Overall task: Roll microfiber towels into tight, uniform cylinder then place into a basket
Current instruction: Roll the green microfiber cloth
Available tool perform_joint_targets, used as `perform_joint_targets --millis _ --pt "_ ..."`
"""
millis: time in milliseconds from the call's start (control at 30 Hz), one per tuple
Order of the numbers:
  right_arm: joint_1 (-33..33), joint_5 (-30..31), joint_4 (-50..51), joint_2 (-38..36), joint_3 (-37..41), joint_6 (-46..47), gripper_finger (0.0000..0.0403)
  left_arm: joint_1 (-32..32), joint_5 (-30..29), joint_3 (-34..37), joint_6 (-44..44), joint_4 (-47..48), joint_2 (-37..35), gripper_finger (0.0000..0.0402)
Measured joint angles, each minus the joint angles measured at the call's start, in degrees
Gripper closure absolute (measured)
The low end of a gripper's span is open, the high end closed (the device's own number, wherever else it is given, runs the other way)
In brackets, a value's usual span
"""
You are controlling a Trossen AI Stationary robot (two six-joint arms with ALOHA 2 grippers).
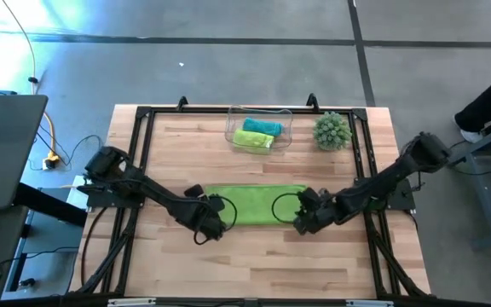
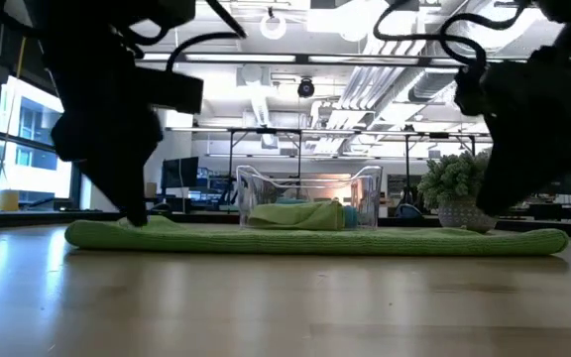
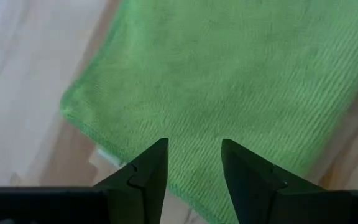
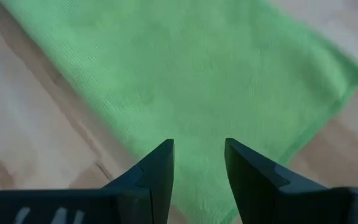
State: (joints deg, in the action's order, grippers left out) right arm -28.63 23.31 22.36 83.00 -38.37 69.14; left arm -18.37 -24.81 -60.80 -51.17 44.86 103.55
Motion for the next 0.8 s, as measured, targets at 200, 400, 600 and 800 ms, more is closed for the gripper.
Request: perform_joint_targets --millis 200,400,600,800 --pt "-1.7 0.4 -3.0 7.8 -0.2 8.2 0.0268 0.0 7.0 -0.2 2.9 -3.2 2.8 0.0261" --pt "-0.8 3.9 0.2 10.8 -0.4 4.3 0.0268 -1.6 16.8 -0.6 1.8 -12.7 3.8 0.0261" --pt "3.3 14.8 3.2 10.7 0.0 -13.1 0.0268 -2.2 25.4 -0.2 9.0 -31.1 3.7 0.0261" --pt "8.0 15.1 3.8 8.5 -2.0 -22.8 0.0268 -1.7 24.8 -0.3 12.8 -32.8 3.4 0.0261"
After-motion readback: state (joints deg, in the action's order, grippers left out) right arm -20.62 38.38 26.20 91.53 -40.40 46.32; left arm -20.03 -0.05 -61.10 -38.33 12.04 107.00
